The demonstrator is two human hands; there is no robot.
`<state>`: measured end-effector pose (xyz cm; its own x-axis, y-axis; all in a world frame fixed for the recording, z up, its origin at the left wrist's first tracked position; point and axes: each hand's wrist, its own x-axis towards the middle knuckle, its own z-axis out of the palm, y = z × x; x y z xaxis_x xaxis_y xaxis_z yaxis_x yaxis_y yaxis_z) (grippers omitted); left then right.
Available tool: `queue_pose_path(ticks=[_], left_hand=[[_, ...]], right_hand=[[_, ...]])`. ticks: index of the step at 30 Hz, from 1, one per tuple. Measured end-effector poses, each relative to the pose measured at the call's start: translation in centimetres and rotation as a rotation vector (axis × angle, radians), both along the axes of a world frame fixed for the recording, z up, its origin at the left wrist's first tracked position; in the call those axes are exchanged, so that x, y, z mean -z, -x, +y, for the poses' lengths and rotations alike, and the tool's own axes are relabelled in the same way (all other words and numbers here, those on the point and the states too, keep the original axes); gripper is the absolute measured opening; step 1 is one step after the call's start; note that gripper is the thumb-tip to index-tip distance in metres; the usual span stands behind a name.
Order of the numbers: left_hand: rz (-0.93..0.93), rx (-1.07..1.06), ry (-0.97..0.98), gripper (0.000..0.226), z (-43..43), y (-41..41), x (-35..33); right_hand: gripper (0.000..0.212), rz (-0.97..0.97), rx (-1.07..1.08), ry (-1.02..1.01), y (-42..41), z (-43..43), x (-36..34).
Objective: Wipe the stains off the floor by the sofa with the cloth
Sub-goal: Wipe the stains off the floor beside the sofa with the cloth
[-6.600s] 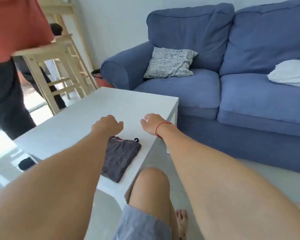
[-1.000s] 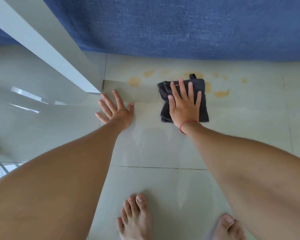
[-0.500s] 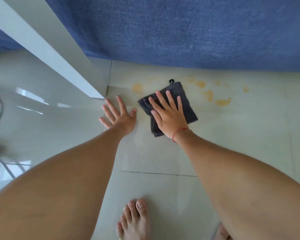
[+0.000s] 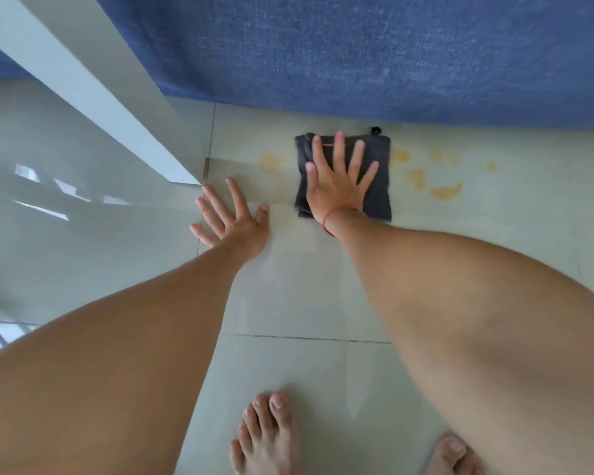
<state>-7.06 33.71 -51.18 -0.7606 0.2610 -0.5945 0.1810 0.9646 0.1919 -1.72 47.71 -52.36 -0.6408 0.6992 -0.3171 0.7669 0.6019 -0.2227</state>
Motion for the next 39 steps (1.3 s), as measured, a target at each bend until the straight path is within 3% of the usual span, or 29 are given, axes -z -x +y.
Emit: queue_pose_path(ticks=[5,13,18,24,33,39], left_hand=[[-0.028,-0.003,0.008,0.069,0.1,0.2,-0.1],[-0.033,0.001,0.002,0.069,0.0,0.2,-0.2],[-0.034,0.012,0.004,0.068,0.1,0.1,-0.4],[-0.018,-0.002,0.002,0.067,0.2,0.1,-0.1],[-0.013,-0.039,-0.049,0.07,0.1,-0.1,-0.2],[0.285,-0.157,-0.128,0.072,-1.8,-0.7,-0.2]], right_hand=[[0.049,0.021,-0.296,0.027,2.7,-1.0,-0.4],[0.05,0.051,-0.573,-0.068,-4.1,-0.5,0.2],[0.05,0.033,-0.347,-0.089,-6.7,2.1,0.2],[0.05,0.012,-0.003,-0.048,-1.2,-0.2,0.3],[0.05,0.069,-0.245,-0.046,-2.7,-2.9,0.3],[0.048,0.07,-0.248,-0.047,-6.8,-3.3,0.2]])
